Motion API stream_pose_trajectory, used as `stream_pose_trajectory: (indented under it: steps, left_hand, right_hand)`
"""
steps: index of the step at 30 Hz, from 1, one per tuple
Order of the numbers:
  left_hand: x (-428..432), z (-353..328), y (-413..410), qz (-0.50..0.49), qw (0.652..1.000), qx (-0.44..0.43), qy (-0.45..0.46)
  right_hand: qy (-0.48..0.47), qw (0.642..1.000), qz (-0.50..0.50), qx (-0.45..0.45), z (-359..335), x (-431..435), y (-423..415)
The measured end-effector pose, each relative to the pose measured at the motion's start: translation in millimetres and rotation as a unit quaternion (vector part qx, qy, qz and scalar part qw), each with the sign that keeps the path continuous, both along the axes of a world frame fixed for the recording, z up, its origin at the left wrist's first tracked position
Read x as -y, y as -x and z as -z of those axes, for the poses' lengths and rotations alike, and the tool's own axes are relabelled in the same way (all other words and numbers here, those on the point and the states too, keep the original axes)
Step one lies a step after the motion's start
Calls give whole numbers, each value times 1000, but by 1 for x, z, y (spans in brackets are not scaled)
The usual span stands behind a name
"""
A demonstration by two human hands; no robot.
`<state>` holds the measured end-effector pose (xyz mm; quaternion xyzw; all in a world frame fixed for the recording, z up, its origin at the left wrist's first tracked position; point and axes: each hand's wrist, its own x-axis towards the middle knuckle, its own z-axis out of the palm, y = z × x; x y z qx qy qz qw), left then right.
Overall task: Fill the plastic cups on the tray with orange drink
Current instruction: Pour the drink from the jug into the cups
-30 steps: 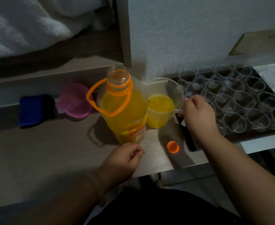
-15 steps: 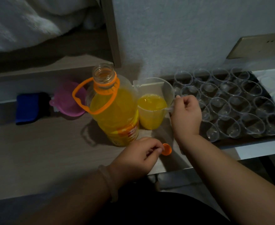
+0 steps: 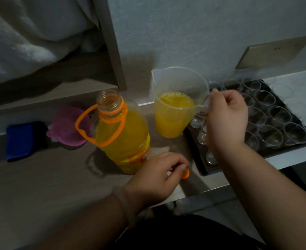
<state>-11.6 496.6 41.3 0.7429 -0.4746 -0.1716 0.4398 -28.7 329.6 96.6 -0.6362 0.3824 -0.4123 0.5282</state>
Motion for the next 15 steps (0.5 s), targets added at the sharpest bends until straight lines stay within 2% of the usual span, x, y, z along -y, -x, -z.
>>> stream_pose_trajectory:
  steps: [7,15]
  left_hand:
    - [23,-4,-1,-62,997,22,47]
    - [79,-10,-3,-229,971,22,65]
  right_hand:
    - [-63,994,-21,84,-23,24,9]
    - [-50,993,-65,85,-36,92,17]
